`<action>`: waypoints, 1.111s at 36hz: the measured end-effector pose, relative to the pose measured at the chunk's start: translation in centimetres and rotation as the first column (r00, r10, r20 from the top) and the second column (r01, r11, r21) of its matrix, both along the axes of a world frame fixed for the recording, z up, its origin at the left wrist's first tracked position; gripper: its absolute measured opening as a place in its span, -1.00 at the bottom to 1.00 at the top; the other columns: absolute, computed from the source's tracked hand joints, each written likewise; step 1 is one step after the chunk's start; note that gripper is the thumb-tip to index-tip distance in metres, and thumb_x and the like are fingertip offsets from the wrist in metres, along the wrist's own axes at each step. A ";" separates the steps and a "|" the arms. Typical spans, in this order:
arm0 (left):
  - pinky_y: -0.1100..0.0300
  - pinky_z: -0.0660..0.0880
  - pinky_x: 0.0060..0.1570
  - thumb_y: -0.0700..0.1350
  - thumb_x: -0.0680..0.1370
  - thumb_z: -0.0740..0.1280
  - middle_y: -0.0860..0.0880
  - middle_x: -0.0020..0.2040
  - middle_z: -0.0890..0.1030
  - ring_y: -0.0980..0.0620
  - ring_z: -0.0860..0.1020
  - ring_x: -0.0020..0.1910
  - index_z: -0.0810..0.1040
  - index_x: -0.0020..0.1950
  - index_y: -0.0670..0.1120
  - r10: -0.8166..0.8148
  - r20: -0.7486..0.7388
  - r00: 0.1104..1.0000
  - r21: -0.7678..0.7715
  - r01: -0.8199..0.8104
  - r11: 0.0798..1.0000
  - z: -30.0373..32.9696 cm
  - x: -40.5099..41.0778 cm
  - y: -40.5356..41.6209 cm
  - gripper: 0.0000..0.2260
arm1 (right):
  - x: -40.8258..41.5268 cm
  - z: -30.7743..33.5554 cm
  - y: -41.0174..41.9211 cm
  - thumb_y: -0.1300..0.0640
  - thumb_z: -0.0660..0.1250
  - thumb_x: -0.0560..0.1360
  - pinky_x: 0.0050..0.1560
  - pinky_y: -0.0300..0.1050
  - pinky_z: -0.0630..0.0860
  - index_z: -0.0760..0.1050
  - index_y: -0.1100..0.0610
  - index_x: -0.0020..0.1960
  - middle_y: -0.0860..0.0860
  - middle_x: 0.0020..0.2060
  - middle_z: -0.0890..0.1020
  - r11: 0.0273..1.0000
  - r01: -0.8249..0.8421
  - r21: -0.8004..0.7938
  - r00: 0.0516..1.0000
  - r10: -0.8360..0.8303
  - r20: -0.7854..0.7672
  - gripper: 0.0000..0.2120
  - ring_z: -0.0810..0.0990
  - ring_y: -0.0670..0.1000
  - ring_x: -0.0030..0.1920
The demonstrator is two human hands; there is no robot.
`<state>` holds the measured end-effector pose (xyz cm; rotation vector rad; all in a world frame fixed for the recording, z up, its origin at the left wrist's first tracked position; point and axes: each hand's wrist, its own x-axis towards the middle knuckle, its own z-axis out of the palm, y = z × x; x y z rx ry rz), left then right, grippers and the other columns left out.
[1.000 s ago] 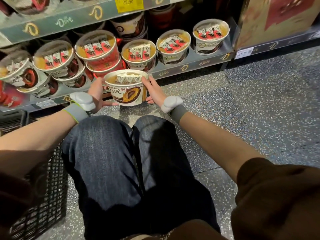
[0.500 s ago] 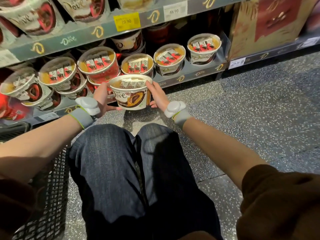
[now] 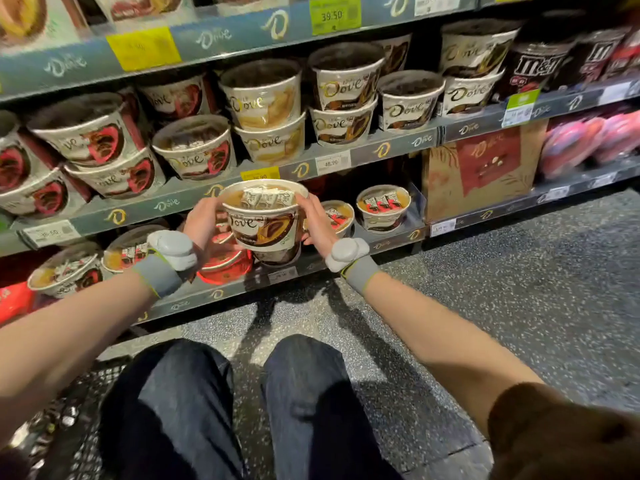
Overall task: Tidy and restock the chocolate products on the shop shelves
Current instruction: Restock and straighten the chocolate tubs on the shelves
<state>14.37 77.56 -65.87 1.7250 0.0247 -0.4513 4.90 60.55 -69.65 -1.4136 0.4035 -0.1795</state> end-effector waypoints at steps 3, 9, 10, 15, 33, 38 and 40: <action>0.01 0.57 -0.33 -0.01 0.44 0.34 -0.12 0.06 0.55 -0.04 0.51 -0.10 0.48 0.26 -0.16 -0.022 0.035 0.999 -0.001 0.022 1.000 0.8 0.2 -0.6 -0.57 | -0.2 0.9 -0.6 -0.06 0.07 0.63 -0.03 -0.20 0.37 0.23 0.05 0.46 0.04 0.35 0.41 1.000 0.014 0.010 0.999 -0.014 0.030 -0.57 0.37 -0.05 0.20; 0.10 0.55 -0.38 0.00 0.47 0.29 -0.03 -0.13 0.54 0.00 0.48 -0.19 0.53 0.00 -0.04 -0.088 0.077 0.993 -0.063 0.092 0.994 2.4 -0.8 -3.3 -0.82 | -0.4 1.8 -2.3 -0.11 0.08 0.62 0.16 -0.12 0.39 0.15 0.08 0.52 0.03 0.43 0.33 0.999 0.050 0.001 0.998 -0.050 0.040 -0.47 0.33 0.02 0.36; 0.12 0.54 -0.38 0.01 0.48 0.29 -0.01 -0.16 0.54 0.00 0.48 -0.21 0.54 0.02 -0.03 -0.105 0.085 0.991 -0.072 0.111 0.991 2.6 -1.0 -3.7 -0.81 | -0.3 1.9 -2.5 -0.11 0.08 0.62 0.04 -0.18 0.40 0.13 0.09 0.52 0.04 0.43 0.33 0.999 0.049 0.008 0.998 -0.049 0.040 -0.46 0.34 0.03 0.34; 0.13 0.56 -0.43 0.00 0.54 0.27 -0.04 0.03 0.54 0.00 0.51 -0.03 0.48 0.18 -0.04 -0.059 0.098 0.993 -0.077 0.067 0.995 3.3 -1.6 -4.7 -0.76 | -0.3 2.3 -3.3 -0.11 0.07 0.62 -0.06 -0.22 0.39 0.09 0.07 0.54 0.03 0.47 0.27 0.997 0.067 0.043 0.997 -0.069 0.043 -0.45 0.29 0.09 0.42; -0.11 0.60 -0.15 0.02 0.56 0.19 -0.06 -0.05 0.58 -0.06 0.58 -0.01 0.52 0.11 0.01 -0.081 0.056 0.995 -0.016 0.082 0.996 3.8 -1.9 -6.2 -0.80 | -0.1 1.2 -5.2 -0.29 0.07 0.55 -0.34 -0.21 0.28 0.07 0.00 0.54 0.08 0.45 0.30 0.997 0.043 -0.065 0.999 -0.042 0.029 -0.35 0.36 -0.03 -0.03; -0.06 0.58 -0.14 -0.03 0.59 0.17 -0.04 -0.10 0.56 -0.02 0.56 -0.10 0.52 -0.05 0.06 -0.100 0.068 0.993 -0.019 0.101 0.995 3.4 -2.6 -8.0 -0.86 | -1.2 1.0 -6.5 -0.21 0.07 0.59 0.16 -0.03 0.38 0.02 0.04 0.55 0.04 0.50 0.20 0.996 0.088 -0.001 0.996 -0.088 0.029 -0.37 0.36 0.08 0.32; -0.01 0.58 -0.21 -0.01 0.59 0.17 -0.04 -0.08 0.57 -0.03 0.56 -0.09 0.51 0.01 0.04 -0.116 0.073 0.991 -0.001 0.116 0.993 3.2 -2.6 -8.4 -0.86 | -1.5 0.5 -6.9 -0.23 0.09 0.58 0.35 0.01 0.22 0.03 0.05 0.55 0.02 0.51 0.19 0.994 0.111 0.005 0.993 -0.112 0.035 -0.35 0.20 0.08 0.47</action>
